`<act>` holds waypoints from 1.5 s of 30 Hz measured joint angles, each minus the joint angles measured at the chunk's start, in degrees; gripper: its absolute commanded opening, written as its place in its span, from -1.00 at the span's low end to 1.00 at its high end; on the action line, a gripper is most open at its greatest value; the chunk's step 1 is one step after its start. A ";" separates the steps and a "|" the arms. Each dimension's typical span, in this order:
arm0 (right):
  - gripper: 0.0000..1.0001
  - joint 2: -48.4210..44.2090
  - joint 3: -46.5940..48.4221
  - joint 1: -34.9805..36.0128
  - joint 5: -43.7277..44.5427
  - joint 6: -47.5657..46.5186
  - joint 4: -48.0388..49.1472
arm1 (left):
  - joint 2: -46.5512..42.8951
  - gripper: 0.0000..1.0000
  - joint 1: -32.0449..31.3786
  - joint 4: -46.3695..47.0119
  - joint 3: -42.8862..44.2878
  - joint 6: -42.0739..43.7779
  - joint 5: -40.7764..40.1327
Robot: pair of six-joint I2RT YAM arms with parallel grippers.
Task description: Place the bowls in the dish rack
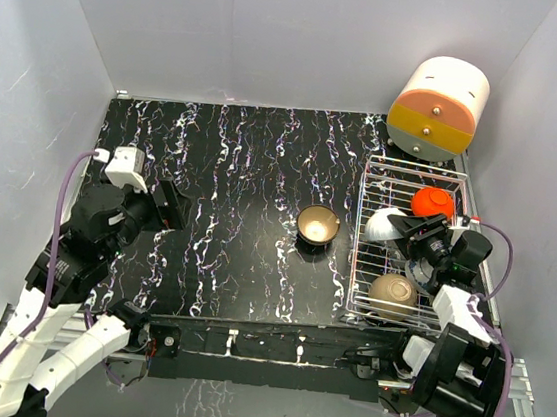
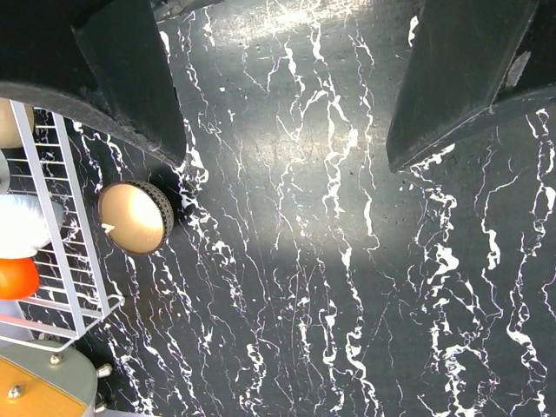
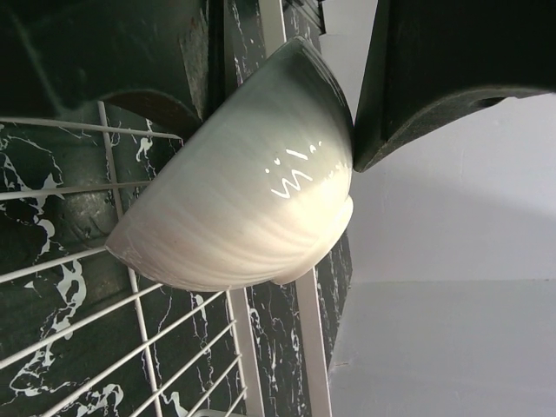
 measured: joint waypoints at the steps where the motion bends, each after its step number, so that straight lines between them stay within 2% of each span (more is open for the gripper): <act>1: 0.06 -0.61 0.33 0.00 0.22 -0.55 -1.49 | -0.15 0.94 0.00 0.00 -0.02 -0.04 0.11; 12: 0.14 -6.88 2.29 -0.04 2.21 -5.20 -14.95 | -2.29 0.94 0.00 -0.02 -0.68 -0.37 1.07; 29: 0.22 -9.25 10.51 -0.04 8.02 -14.93 -35.47 | -5.62 0.94 0.00 0.02 -1.64 -1.18 1.86; 32: 0.24 -9.66 11.61 -0.04 9.57 -16.46 -37.77 | -6.62 0.94 0.00 0.42 -2.36 -1.46 2.10; 35: 0.34 -10.29 11.87 -0.07 10.73 -17.64 -39.28 | -7.13 0.94 0.00 0.39 -2.82 -1.62 2.51; 45: 0.35 -10.21 11.87 -0.17 10.43 -19.71 -41.57 | -9.09 0.94 0.00 0.35 -4.15 -1.90 2.67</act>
